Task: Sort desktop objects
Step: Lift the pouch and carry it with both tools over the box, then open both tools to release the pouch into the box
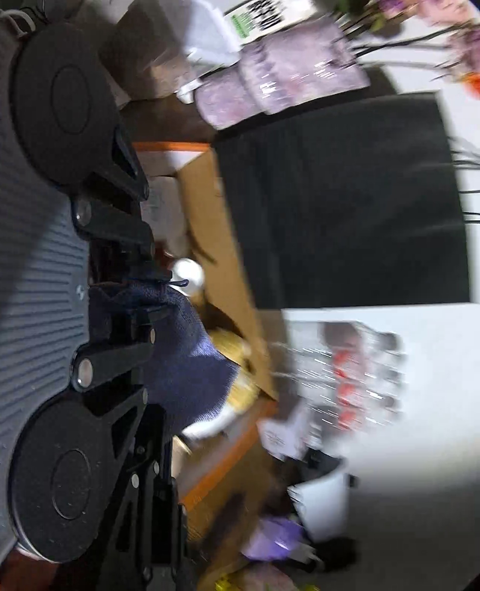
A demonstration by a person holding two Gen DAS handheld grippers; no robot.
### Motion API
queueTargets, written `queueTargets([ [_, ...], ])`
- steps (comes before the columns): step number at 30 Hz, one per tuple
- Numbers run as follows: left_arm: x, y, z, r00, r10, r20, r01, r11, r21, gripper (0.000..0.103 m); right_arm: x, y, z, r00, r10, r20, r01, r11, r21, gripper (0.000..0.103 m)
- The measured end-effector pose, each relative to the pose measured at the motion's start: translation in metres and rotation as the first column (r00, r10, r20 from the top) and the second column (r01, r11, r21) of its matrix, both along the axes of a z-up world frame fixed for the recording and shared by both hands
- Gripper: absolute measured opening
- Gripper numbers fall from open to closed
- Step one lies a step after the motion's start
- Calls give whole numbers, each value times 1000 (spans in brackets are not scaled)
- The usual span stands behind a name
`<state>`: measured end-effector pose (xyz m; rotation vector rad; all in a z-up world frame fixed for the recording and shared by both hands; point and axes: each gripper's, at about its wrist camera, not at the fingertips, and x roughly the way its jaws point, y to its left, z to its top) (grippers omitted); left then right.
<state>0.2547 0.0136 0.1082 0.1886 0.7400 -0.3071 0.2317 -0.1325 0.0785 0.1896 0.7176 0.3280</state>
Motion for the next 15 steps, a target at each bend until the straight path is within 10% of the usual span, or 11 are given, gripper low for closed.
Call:
queueTargets([
  [13, 19, 16, -45, 999, 46, -3, -46, 994, 97, 16, 9, -7, -24, 996, -89, -12, 86, 986, -140, 16],
  [15, 18, 15, -42, 999, 50, 19, -52, 993, 102, 34, 2, -14, -19, 996, -93, -6, 92, 986, -139, 17],
])
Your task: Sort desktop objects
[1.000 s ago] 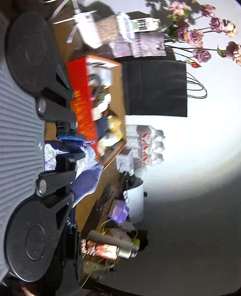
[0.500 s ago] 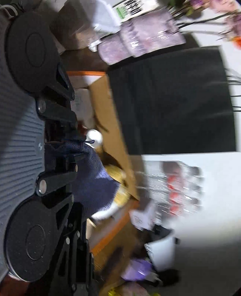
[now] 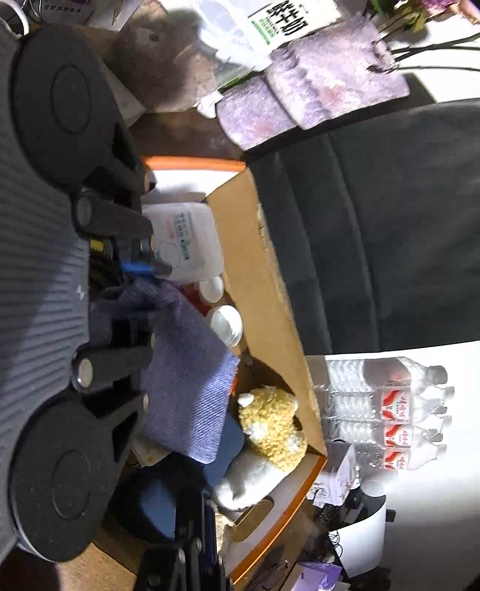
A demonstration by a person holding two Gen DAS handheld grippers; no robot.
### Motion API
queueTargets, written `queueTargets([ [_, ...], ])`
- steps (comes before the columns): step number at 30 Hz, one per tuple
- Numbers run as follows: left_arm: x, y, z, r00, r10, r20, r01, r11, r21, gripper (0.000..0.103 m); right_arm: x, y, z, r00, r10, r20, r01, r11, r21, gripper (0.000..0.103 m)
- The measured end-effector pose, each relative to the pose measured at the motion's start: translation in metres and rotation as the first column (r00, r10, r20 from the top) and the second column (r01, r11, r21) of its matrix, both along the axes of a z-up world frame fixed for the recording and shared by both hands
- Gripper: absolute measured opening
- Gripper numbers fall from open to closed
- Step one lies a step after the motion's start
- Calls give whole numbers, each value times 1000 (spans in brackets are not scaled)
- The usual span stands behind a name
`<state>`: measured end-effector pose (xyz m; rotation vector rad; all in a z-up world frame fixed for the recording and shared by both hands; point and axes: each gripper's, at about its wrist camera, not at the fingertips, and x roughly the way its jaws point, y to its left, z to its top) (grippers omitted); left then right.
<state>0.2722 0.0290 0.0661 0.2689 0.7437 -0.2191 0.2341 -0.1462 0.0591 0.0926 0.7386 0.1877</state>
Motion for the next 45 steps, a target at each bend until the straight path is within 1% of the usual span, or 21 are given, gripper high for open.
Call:
queueTargets([
  [1, -2, -1, 3, 1000, -4, -3, 4, 1000, 6, 41, -4, -3, 4, 1000, -2, 11, 2, 1000, -1, 17],
  [2, -4, -2, 7, 1000, -2, 1, 2, 1000, 8, 56, -9, -5, 9, 1000, 1, 28, -1, 1000, -2, 20],
  [3, -8, -3, 12, 1000, 1, 16, -1, 1000, 6, 70, -14, -6, 15, 999, 5, 44, -5, 1000, 0, 27],
  [4, -15, -3, 21, 999, 3, 42, -3, 1000, 0, 75, -19, -8, 20, 998, 7, 59, -7, 1000, 2, 35],
  [5, -20, -2, 28, 998, 7, 62, -6, 1000, -7, 83, -25, -10, 26, 997, 10, 80, -10, 1000, 3, 38],
  [7, -34, -1, 47, 995, 21, 95, -19, 1000, -22, 91, -41, -13, 37, 993, 21, 117, -21, 1000, -3, 42],
  [8, -43, 1, 57, 993, 31, 118, -27, 999, -35, 99, -51, -14, 42, 990, 28, 138, -27, 1000, -5, 43],
  [9, -53, 2, 67, 989, 43, 144, -37, 998, -48, 103, -61, -17, 46, 987, 35, 155, -35, 999, -6, 46],
  [10, -66, 5, 77, 983, 56, 175, -45, 997, -66, 103, -70, -20, 50, 984, 46, 174, -46, 999, -6, 53],
  [12, -84, 9, 94, 978, 63, 197, -46, 995, -93, 103, -94, -24, 54, 975, 69, 212, -69, 998, -5, 66],
  [17, -138, 19, 119, 971, 103, 217, -64, 981, -183, 103, -149, -26, 54, 960, 132, 249, -116, 990, -77, 67],
  [18, -148, 20, 118, 969, 112, 220, -69, 978, -195, 103, -161, -26, 50, 957, 148, 249, -128, 987, -95, 71],
  [19, -159, 21, 116, 967, 122, 222, -76, 976, -206, 103, -171, -26, 47, 957, 156, 245, -133, 985, -108, 74],
  [24, -217, 20, 87, 969, 140, 206, -87, 966, -244, 103, -210, -35, 19, 966, 165, 200, -140, 981, -134, 75],
  [29, -266, 16, 54, 975, 144, 168, -91, 953, -290, 103, -241, -48, -4, 978, 129, 164, -116, 990, -86, 75],
  [32, -292, 19, 33, 979, 149, 142, -91, 932, -351, 103, -259, -48, -15, 980, 124, 157, -109, 989, -99, 75],
  [36, -319, 21, 3, 980, 172, 97, -119, 907, -403, 103, -281, -43, -31, 978, 144, 154, -119, 980, -158, 75],
  [39, -331, 24, -13, 977, 205, 61, -165, 904, -395, 103, -296, -41, -36, 973, 162, 166, -133, 976, -174, 75],
  [42, -343, 27, -19, 959, 281, 42, -244, 890, -385, 103, -305, -43, -35, 973, 164, 161, -141, 979, -145, 75],
  [44, -355, 26, -19, 949, 310, 54, -270, 891, -364, 103, -312, -43, -33, 973, 171, 156, -152, 980, -126, 75],
  [45, -363, 24, -17, 942, 327, 79, -281, 894, -349, 103, -316, -43, -32, 972, 179, 151, -160, 979, -126, 76],
])
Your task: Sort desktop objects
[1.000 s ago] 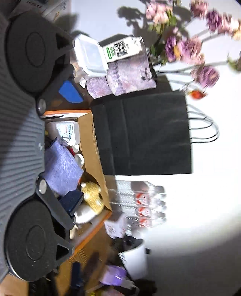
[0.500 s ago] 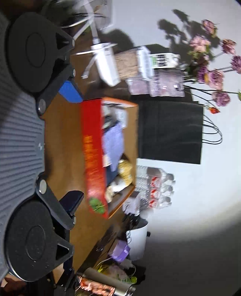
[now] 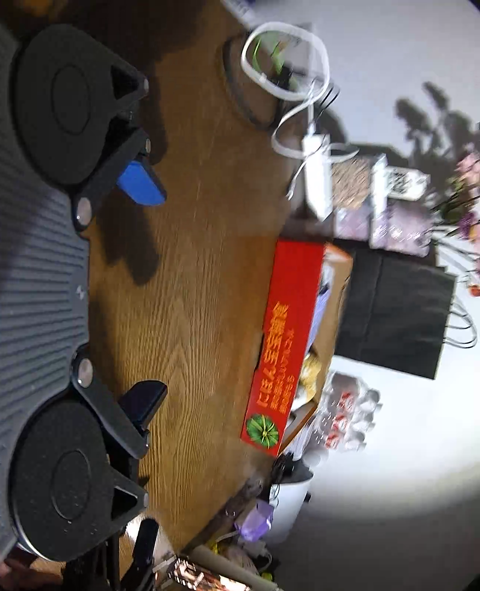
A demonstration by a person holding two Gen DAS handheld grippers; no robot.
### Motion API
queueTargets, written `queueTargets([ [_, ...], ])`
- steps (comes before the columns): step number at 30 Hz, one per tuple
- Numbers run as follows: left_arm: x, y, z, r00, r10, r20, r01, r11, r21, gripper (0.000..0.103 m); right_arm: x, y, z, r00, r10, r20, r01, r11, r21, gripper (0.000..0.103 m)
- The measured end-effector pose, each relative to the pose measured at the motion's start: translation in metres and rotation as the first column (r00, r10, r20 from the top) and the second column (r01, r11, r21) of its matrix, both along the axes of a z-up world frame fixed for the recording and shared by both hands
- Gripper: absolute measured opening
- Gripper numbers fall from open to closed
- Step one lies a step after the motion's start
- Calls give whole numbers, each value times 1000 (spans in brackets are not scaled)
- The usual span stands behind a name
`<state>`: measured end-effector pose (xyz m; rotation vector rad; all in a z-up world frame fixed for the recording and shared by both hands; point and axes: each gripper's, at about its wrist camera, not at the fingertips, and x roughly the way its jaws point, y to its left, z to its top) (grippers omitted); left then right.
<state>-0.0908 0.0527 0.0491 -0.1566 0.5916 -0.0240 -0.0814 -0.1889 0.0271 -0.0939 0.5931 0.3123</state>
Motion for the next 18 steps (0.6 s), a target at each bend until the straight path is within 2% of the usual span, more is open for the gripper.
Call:
queueTargets([
  [2, -18, -7, 2, 999, 8, 42, -10, 999, 49, 103, -10, 1, 5, 999, 31, 6, -31, 999, -12, 79],
  [4, -32, -14, 2, 998, 4, 63, -10, 995, 95, 103, -19, -2, 11, 998, 62, 8, -62, 998, -8, 86],
  [8, -50, -24, 7, 992, -36, 121, 19, 990, 140, 103, -31, -17, 27, 994, 110, -26, -108, 992, 64, 88],
  [9, -51, -28, 9, 992, -45, 120, 27, 988, 153, 103, -34, -19, 30, 994, 103, -27, -100, 993, 69, 88],
  [12, -45, -35, 11, 998, -51, 34, 44, 985, 169, 103, -43, -20, 35, 997, 72, 6, -73, 997, 41, 88],
  [18, -53, -35, 8, 998, -59, 17, 57, 990, 131, 103, -51, -16, 25, 1000, 3, -20, -2, 999, 39, 89],
])
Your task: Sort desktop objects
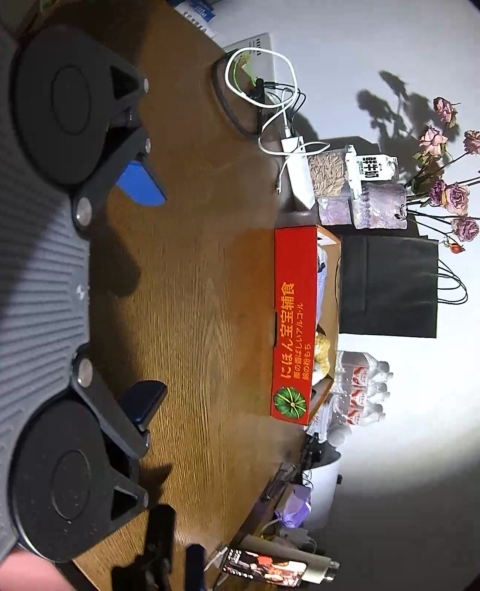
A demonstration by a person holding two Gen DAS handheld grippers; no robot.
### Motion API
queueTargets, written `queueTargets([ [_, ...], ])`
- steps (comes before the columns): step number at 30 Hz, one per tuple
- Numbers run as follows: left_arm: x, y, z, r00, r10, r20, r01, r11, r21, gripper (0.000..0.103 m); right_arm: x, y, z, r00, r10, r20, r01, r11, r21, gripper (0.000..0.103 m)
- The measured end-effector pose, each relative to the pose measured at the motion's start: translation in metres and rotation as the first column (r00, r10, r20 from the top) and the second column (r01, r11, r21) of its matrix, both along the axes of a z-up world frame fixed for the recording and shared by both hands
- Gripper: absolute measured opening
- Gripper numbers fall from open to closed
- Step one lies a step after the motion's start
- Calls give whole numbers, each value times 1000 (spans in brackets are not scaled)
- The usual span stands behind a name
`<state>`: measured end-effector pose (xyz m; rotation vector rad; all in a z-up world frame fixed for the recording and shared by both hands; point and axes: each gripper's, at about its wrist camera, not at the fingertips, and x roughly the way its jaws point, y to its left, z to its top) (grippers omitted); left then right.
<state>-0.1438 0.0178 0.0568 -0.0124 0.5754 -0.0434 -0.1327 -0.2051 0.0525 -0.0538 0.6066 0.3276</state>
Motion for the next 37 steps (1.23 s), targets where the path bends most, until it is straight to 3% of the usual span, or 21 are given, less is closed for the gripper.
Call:
queueTargets([
  [4, 1, -2, -5, 999, 33, 29, -35, 997, 71, 103, 11, 14, -7, 999, -32, 17, 33, 999, -31, 97],
  [7, 14, -2, -9, 998, 48, 33, -51, 993, 106, 103, 25, 28, -13, 998, -54, 40, 56, 997, -51, 97],
  [11, 38, 4, -11, 997, 66, -40, -66, 998, 23, 103, 52, 38, -20, 998, -64, 11, 65, 997, -36, 98],
  [16, 62, 0, -14, 994, 89, -68, -86, 995, 51, 103, 78, 46, -27, 997, -71, -1, 71, 997, -28, 99],
  [20, 86, 6, -19, 989, 108, -98, -105, 994, 32, 103, 100, 49, -33, 997, -78, -4, 78, 997, -19, 99],
  [25, 112, 7, -30, 988, 79, -135, -76, 997, 30, 103, 123, 48, -42, 994, -109, -33, 108, 994, -33, 99],
  [37, 133, 4, -37, 989, 48, -137, -43, 998, 41, 103, 140, 44, -51, 991, -100, -87, 97, 995, -38, 103],
])
